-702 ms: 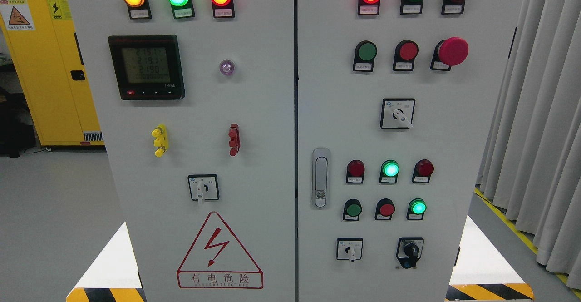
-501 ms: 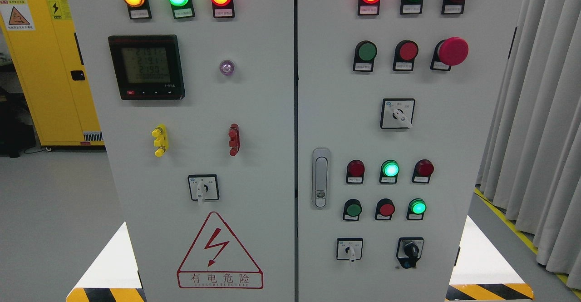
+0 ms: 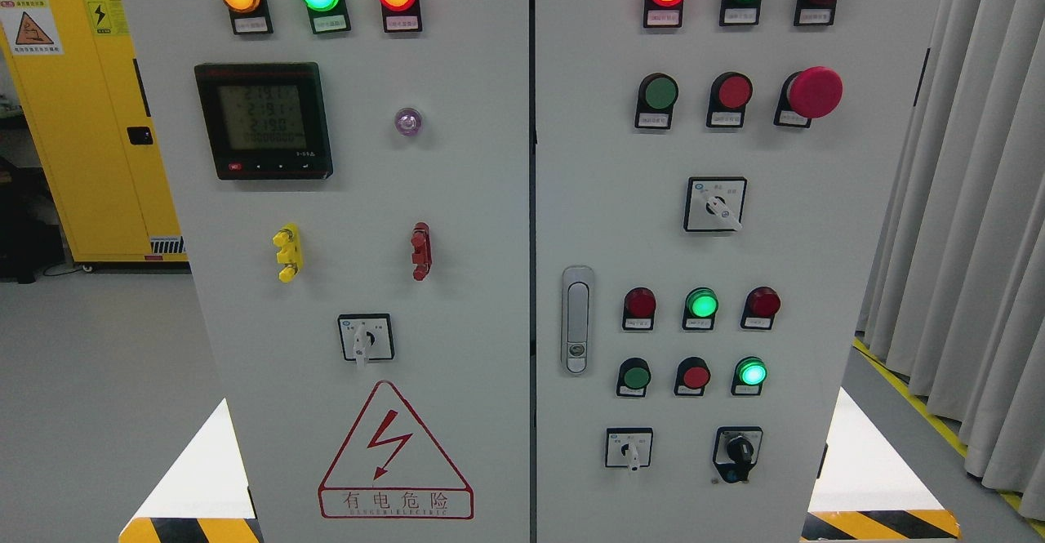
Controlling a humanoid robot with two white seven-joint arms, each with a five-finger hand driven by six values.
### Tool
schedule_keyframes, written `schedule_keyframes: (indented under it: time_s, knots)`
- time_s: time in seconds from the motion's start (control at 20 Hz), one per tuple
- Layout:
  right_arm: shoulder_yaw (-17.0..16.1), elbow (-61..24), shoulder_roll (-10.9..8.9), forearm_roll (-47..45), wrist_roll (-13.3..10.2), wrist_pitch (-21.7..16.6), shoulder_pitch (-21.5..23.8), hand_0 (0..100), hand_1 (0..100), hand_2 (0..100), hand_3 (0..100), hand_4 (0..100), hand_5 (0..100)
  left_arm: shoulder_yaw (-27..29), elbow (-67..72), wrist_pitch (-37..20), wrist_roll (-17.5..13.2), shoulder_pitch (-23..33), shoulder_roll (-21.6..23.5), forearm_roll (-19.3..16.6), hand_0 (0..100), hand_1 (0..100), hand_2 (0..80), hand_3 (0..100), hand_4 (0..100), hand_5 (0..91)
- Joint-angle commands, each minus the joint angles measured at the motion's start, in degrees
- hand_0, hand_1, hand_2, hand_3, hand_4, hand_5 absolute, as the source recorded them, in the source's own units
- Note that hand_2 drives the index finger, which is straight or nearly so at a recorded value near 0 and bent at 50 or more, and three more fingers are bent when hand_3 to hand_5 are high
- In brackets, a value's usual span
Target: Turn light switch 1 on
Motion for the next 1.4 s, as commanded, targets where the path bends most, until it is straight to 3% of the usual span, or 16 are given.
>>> schedule_keyframes:
  time_s: [0.0, 0.2, 0.45, 0.55, 0.65, 0.8, 1.1, 1.35]
  knots:
    - [0.0, 0.0, 0.0, -1.67, -0.27, 0.05, 0.0, 0, 50, 4, 0, 0, 0, 0.08, -5.31, -0.46, 0.4, 1.22, -0.2, 0.08, 28, 11, 0.0, 0, 0, 0.0]
    - [0.0, 0.0, 0.0, -1.67, -0.26, 0.05, 0.0, 0, 50, 4, 0, 0, 0, 0.6, -18.92, -0.28, 0.66, 7.1, 0.76, -0.09, 27, 13, 0.0, 0, 0, 0.0]
    - [0.0, 0.0, 0.0, -1.67, -0.27, 0.05, 0.0, 0, 50, 4, 0, 0, 0, 5.17, -35.35, -0.46, 0.75, 11.06, 2.26, -0.71, 26, 16, 0.0, 0, 0, 0.0]
    - [0.0, 0.0, 0.0, -1.67, -0.35, 0.05, 0.0, 0, 50, 4, 0, 0, 0, 5.35, -41.16, -0.46, 0.75, 13.17, 3.22, -0.71, 27, 16, 0.0, 17, 16, 0.0]
    - [0.0, 0.0, 0.0, -1.67, -0.27, 0.05, 0.0, 0, 50, 4, 0, 0, 0, 5.35, -43.55, -0.72, 0.75, 13.53, 3.58, -0.71, 28, 17, 0.0, 18, 18, 0.0]
    - [0.0, 0.0, 0.0, -1.67, -0.26, 0.05, 0.0, 0, 50, 4, 0, 0, 0, 6.58, -51.26, -3.26, 0.58, 14.84, 4.1, -0.71, 30, 20, 3.4, 23, 29, 0.0]
    - [0.0, 0.0, 0.0, -1.67, -0.27, 0.05, 0.0, 0, 50, 4, 0, 0, 0, 6.06, -69.47, -3.36, -1.44, 18.01, 5.95, -0.79, 33, 25, 12.7, 33, 39, 11.0]
    - [0.0, 0.0, 0.0, -1.67, -0.27, 0.05, 0.0, 0, 50, 4, 0, 0, 0, 6.06, -81.85, -3.88, -0.83, 20.2, 7.35, -1.41, 32, 34, 25.7, 45, 52, 33.2]
